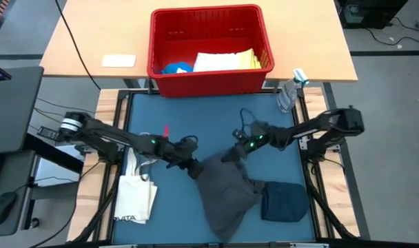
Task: Fold Laundry from Bin
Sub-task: Fold the gray blue shorts
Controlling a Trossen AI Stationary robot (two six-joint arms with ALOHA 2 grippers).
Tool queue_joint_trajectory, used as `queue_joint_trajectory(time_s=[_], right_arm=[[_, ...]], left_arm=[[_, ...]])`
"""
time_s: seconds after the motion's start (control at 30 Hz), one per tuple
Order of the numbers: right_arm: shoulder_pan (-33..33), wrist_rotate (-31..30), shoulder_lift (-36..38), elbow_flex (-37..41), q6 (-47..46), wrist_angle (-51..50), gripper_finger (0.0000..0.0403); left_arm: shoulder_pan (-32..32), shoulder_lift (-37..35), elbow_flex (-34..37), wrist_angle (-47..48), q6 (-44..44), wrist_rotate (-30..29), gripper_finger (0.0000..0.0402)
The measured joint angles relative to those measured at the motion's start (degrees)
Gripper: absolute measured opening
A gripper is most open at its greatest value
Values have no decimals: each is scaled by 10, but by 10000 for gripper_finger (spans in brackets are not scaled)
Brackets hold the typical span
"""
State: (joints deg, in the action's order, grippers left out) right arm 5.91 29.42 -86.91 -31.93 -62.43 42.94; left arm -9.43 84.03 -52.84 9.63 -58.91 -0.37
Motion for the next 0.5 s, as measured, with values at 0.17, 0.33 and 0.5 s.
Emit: queue_joint_trajectory(time_s=[0.17,0.33,0.5], right_arm=[[21,-76,100,-59,316,-48,26],[57,-101,154,-220,558,-283,26],[83,-75,151,-363,657,-427,26]], left_arm=[[11,-120,-1,28,27,-47,144],[28,-231,-18,60,86,-117,144],[43,-308,-56,65,162,-167,144]])
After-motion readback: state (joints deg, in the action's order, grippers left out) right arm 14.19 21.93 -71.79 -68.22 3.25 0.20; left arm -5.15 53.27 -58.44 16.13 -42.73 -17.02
